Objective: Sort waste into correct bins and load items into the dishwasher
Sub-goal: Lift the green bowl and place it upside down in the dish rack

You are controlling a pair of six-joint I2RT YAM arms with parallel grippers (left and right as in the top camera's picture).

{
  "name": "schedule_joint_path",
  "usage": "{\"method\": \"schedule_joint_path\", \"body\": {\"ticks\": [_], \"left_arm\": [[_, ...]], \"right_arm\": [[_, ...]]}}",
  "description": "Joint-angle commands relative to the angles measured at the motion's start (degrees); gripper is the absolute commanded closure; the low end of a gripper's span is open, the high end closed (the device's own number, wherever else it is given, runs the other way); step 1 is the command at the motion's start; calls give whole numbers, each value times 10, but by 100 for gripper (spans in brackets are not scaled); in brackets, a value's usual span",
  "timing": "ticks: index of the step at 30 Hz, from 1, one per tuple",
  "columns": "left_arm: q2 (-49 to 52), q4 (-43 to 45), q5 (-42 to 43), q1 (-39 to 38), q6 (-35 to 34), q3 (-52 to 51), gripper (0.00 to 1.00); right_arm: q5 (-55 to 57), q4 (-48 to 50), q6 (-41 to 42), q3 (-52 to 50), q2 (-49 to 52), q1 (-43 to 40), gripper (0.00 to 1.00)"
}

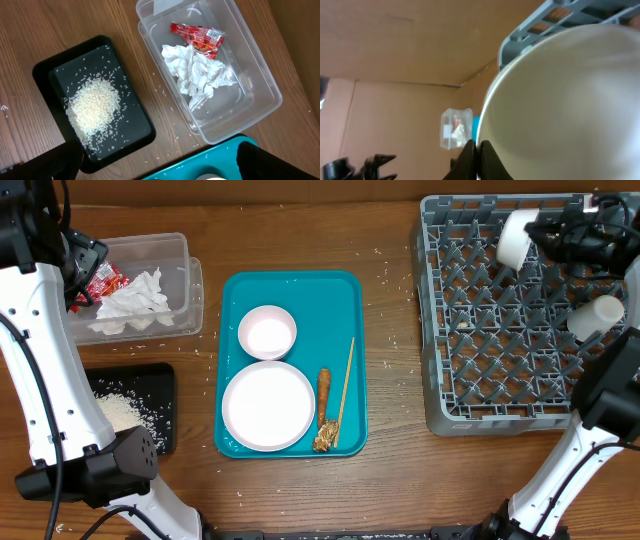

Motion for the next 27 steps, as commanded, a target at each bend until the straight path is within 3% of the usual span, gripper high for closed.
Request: {"method": "schedule_joint_path", "body": {"ticks": [1, 10, 13, 16, 24, 27], "left_arm": [[-6, 0, -2, -4, -7, -1, 0], [-6, 0, -2, -4, -7, -1, 0], [-6, 0, -2, -4, -7, -1, 0], [-6, 0, -2, -4, -7, -1, 0], [-6, 0, -2, -4, -7, -1, 0], [-6, 0, -2, -4, -7, -1, 0]], "right_arm": [[14, 0, 4, 0, -5, -3, 96], [40, -7, 11, 0, -5, -42, 95], [62, -12, 21, 3, -5, -59, 87], [111, -40, 21, 12, -5, -71, 85], [320, -138, 22, 60, -35, -83, 85], [480, -167, 54, 76, -71, -82, 81]]}}
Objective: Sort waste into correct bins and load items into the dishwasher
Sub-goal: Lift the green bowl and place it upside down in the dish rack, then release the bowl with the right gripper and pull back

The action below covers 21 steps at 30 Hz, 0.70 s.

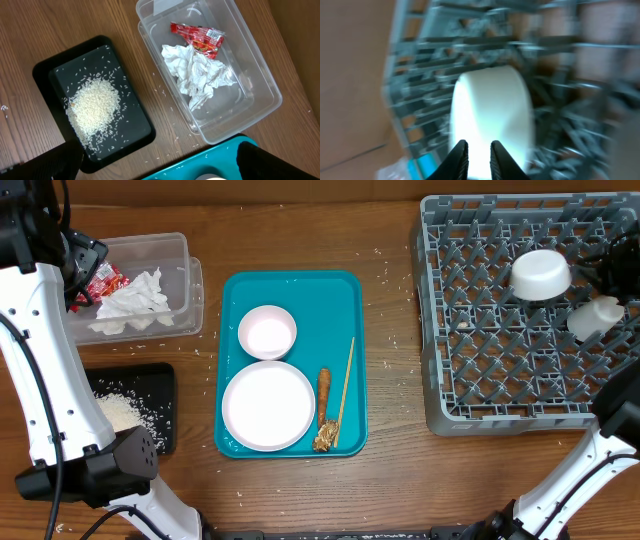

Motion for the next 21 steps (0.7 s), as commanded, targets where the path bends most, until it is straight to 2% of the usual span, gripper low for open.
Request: {"method": "schedule_joint_path", "body": {"ticks": [1, 4, 7, 11, 14, 21], "left_arm": [[-6, 0, -2, -4, -7, -1, 0], [-6, 0, -2, -4, -7, -1, 0], [-6, 0, -2, -4, -7, -1, 0], [-6, 0, -2, -4, -7, -1, 0], [-6, 0, -2, -4, -7, -1, 0], [-6, 0, -2, -4, -7, -1, 0]], "right_arm": [[216, -17, 33, 31, -73, 2, 81], [286, -29, 40, 31, -105, 9, 80], [296, -31, 39, 31, -133, 30, 80], [297, -25, 28, 31, -133, 77, 66], [297, 9, 1, 24, -125, 119, 66], [397, 63, 5, 11, -78, 185, 68]]}}
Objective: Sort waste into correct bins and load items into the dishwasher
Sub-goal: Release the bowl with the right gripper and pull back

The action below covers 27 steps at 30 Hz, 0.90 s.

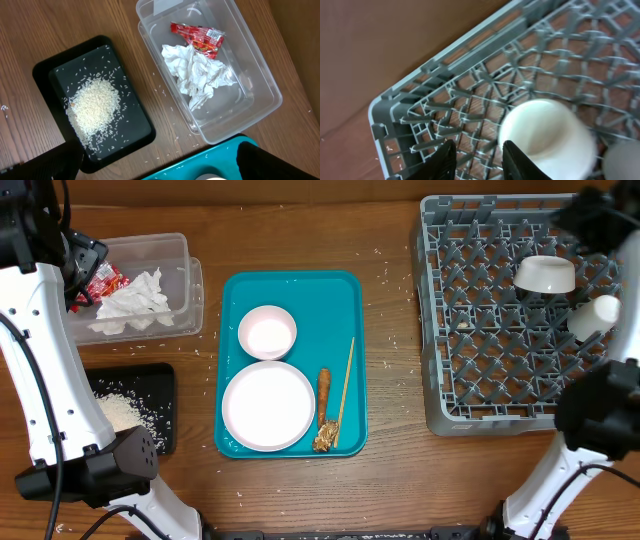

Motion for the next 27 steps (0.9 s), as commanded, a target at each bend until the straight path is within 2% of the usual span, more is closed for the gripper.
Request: {"method": "schedule_joint_path", "body": {"ticks": [1, 16, 18, 23, 27], "left_arm": [[-6, 0, -2, -4, -7, -1, 0], [-6, 0, -2, -4, -7, -1, 0], [-6, 0, -2, -4, -7, -1, 0], [-6, 0, -2, -4, -7, -1, 0], [-6, 0, -2, -4, -7, -1, 0]], "right_arm": [[78, 7, -6, -7, 41, 8, 69], [105, -70, -9, -20, 76, -4, 73], [113, -82, -6, -20, 74, -4, 78], [109, -107, 16, -20, 37, -3, 81], [47, -122, 15, -17, -17, 12, 79]]}}
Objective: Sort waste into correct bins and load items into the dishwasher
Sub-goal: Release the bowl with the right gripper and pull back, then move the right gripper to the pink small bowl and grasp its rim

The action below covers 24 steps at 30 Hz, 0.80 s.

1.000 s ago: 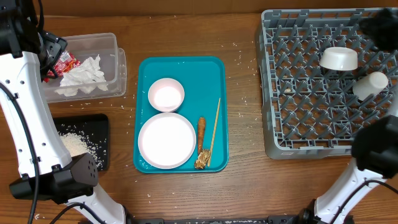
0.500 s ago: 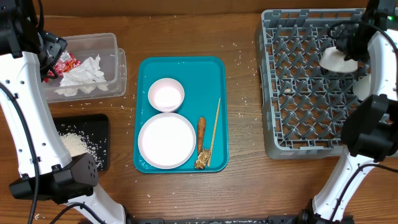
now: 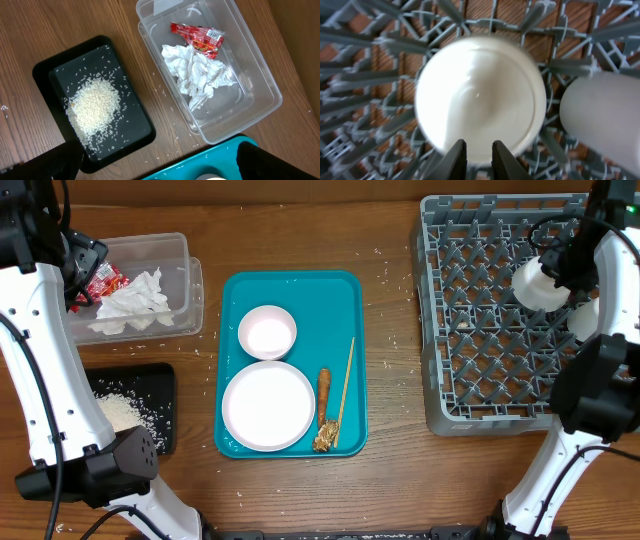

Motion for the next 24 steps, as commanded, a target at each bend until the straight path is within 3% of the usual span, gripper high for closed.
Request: {"method": "schedule_joint_path", "body": {"ticks": [1, 5, 9, 14, 18, 24], "left_arm": [[-6, 0, -2, -4, -7, -1, 0], [-6, 0, -2, -4, -7, -1, 0], [-6, 0, -2, -4, -7, -1, 0], [-6, 0, -2, -4, -7, -1, 0], [-6, 0, -2, -4, -7, -1, 0], [-6, -1, -2, -4, -7, -1, 0]], "right_arm": [[-71, -5, -3, 6, -95, 21, 76], [-192, -8, -51, 6, -138, 70, 68], [-204, -4, -57, 5, -144, 161, 57], [-203, 11, -61, 3, -118, 291, 30], [-203, 30, -72, 2, -71, 401, 28], [-168, 75, -169, 2, -10, 515, 26]]}}
